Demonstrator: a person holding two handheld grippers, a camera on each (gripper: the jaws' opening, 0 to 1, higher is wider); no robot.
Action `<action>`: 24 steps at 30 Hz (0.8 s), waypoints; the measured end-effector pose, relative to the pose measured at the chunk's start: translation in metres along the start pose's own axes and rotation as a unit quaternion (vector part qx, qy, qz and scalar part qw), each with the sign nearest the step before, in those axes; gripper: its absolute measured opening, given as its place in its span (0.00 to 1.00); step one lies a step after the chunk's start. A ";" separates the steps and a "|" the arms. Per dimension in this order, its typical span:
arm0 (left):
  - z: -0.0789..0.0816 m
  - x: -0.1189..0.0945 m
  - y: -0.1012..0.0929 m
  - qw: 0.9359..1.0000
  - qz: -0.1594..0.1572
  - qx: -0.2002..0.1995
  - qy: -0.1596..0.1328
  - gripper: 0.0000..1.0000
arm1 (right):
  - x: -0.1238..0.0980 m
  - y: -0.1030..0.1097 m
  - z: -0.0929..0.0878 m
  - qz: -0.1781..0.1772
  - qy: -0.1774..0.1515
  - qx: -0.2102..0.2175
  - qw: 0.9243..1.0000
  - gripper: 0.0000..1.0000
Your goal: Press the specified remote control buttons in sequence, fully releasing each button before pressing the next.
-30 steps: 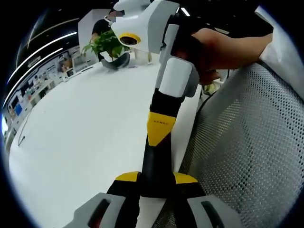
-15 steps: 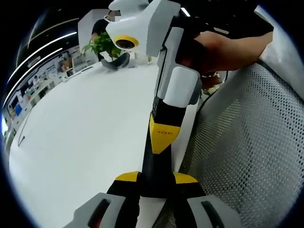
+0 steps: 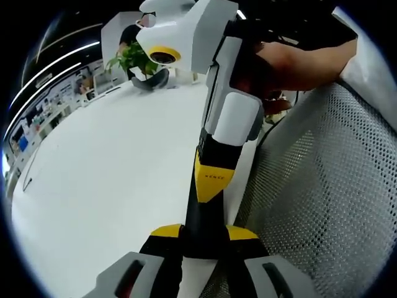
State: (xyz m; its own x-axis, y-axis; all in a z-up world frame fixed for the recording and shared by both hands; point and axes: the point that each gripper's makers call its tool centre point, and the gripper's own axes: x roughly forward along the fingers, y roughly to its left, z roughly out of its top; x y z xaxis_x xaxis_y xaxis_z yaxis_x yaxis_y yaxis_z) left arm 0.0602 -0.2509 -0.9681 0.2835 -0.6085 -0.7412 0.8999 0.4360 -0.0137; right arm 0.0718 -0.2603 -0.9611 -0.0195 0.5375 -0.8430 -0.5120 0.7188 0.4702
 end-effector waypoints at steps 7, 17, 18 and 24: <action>0.000 0.000 0.000 1.000 0.002 -0.002 0.001 0.24 | -0.002 -0.001 0.001 0.016 -0.003 0.024 1.000 0.00; -0.001 0.000 0.000 1.000 0.003 -0.004 0.003 0.25 | -0.004 0.001 0.000 0.028 -0.004 0.046 0.999 0.00; -0.001 0.000 0.000 1.000 0.003 -0.004 0.002 0.25 | -0.004 0.001 0.000 0.024 -0.002 0.043 0.999 0.00; -0.001 0.000 0.000 1.000 0.003 0.000 0.001 0.24 | 0.000 0.003 -0.002 0.022 0.002 0.033 0.999 0.00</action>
State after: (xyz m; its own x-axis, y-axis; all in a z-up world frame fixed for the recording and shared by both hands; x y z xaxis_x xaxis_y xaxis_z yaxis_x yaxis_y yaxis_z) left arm 0.0598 -0.2503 -0.9690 0.2879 -0.6050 -0.7423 0.8983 0.4392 -0.0096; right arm 0.0684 -0.2589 -0.9603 -0.0446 0.5674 -0.8222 -0.4524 0.7223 0.5230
